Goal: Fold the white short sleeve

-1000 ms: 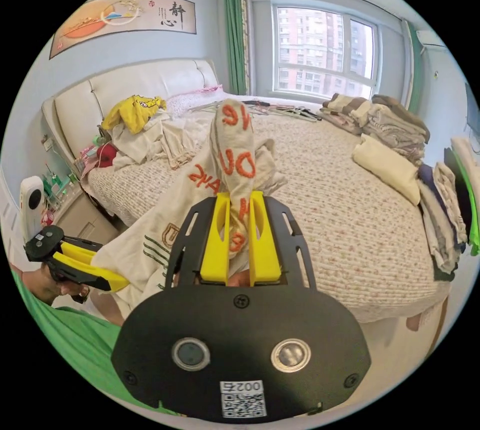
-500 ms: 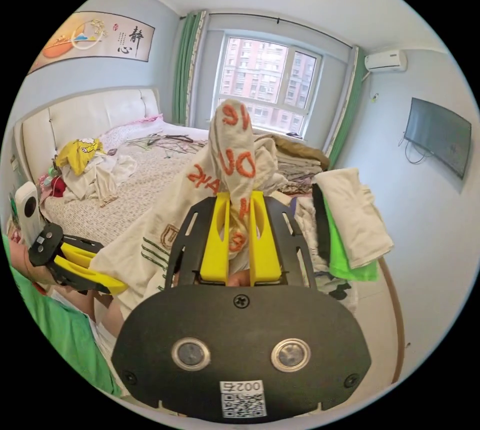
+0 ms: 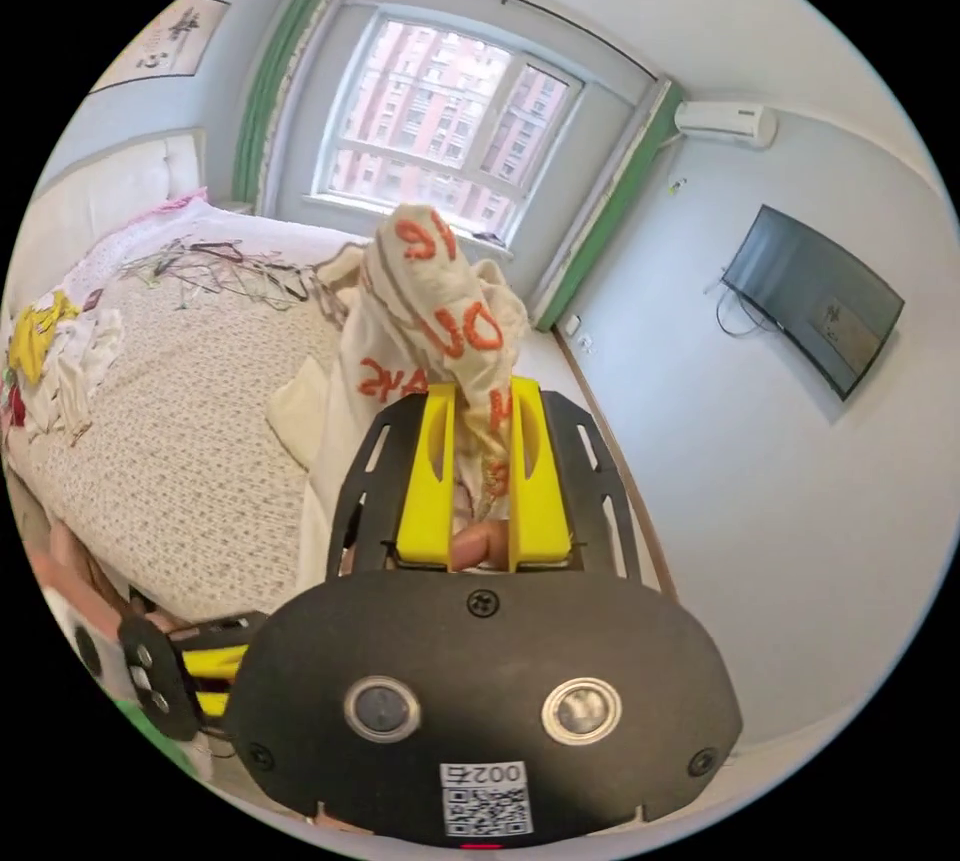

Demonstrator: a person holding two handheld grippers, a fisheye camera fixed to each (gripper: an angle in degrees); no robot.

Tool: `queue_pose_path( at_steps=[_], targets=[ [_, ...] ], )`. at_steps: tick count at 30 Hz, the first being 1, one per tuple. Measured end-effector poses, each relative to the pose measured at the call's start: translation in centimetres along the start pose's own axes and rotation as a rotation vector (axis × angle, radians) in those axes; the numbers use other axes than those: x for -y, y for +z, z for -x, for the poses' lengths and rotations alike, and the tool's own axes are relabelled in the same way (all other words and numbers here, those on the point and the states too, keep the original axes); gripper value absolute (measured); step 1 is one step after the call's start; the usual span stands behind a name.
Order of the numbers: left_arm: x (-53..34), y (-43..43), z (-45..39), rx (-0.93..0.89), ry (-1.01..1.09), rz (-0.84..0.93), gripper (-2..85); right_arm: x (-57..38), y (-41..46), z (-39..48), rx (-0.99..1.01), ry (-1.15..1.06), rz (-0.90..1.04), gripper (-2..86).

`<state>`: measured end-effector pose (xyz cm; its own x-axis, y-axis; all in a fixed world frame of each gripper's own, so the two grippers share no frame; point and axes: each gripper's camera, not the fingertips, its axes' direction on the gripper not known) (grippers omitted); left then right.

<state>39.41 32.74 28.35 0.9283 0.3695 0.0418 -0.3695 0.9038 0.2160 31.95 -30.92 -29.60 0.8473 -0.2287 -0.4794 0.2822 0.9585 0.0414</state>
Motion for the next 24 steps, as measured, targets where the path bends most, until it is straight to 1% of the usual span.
queue_pose_path(
  at_steps=[1, 3, 4, 5, 7, 9, 11, 13, 14, 15, 17, 18, 19, 20, 22, 24],
  targets=[
    [-0.1, 1.7, 0.4, 0.003, -0.012, 0.040, 1.9, -0.5, 3.9, -0.2, -0.065, 0.055, 0.104, 9.0],
    [-1.6, 7.0, 2.6, -0.013, -0.077, 0.214, 2.1, -1.9, 9.3, 0.1, -0.142, 0.086, 0.245, 7.9],
    [-2.2, 7.6, 3.2, -0.032, -0.085, 0.219, 2.1, -3.0, 11.3, 0.3, -0.184, 0.102, 0.253, 7.9],
    [-3.3, 8.1, 4.3, -0.086, -0.077, 0.202, 2.1, -3.6, 11.6, 0.4, -0.202, 0.115, 0.227, 7.9],
    [-4.2, 8.4, 5.4, -0.141, -0.045, 0.194, 2.1, -5.3, 11.4, 0.2, -0.246, 0.163, 0.105, 7.9],
    [-4.5, 8.5, 6.3, -0.183, -0.003, 0.171, 2.2, -5.7, 10.3, -0.5, -0.219, 0.174, 0.056, 7.9],
    [-4.2, 8.8, 6.9, -0.204, -0.028, 0.177, 2.2, -6.4, 7.6, -1.5, -0.199, 0.244, -0.046, 7.7],
    [-3.8, 9.1, 7.2, -0.206, -0.063, 0.172, 2.1, -8.3, 3.3, -1.6, -0.190, 0.293, -0.183, 5.3],
    [-3.4, 9.2, 7.3, -0.201, -0.077, 0.162, 2.0, -9.0, 2.5, -1.4, -0.188, 0.291, -0.196, 4.4],
    [-3.1, 9.4, 7.5, -0.202, -0.089, 0.154, 2.0, -10.1, 1.6, -0.8, -0.165, 0.265, -0.188, 1.8],
    [-2.6, 9.9, 7.8, -0.221, -0.113, 0.159, 2.1, -11.6, 1.6, 0.2, -0.089, 0.192, -0.105, -0.1],
    [-2.3, 10.2, 8.0, -0.238, -0.125, 0.163, 2.1, -12.6, 2.6, 0.8, -0.019, 0.138, -0.036, -0.5],
    [-2.2, 10.4, 8.1, -0.245, -0.128, 0.164, 2.1, -13.4, 4.5, 1.0, 0.006, 0.119, 0.056, -0.7],
    [-2.1, 10.6, 8.2, -0.255, -0.135, 0.167, 2.1, -13.7, 5.7, 1.1, -0.011, 0.111, 0.106, -0.8],
    [-2.2, 10.7, 8.4, -0.270, -0.167, 0.174, 2.1, -15.2, 11.4, 0.9, -0.129, 0.067, 0.259, -0.9],
    [-2.9, 10.0, 8.5, -0.319, -0.189, 0.168, 1.9, -16.1, 14.5, -0.3, -0.095, 0.105, 0.276, -0.9]
  ],
)
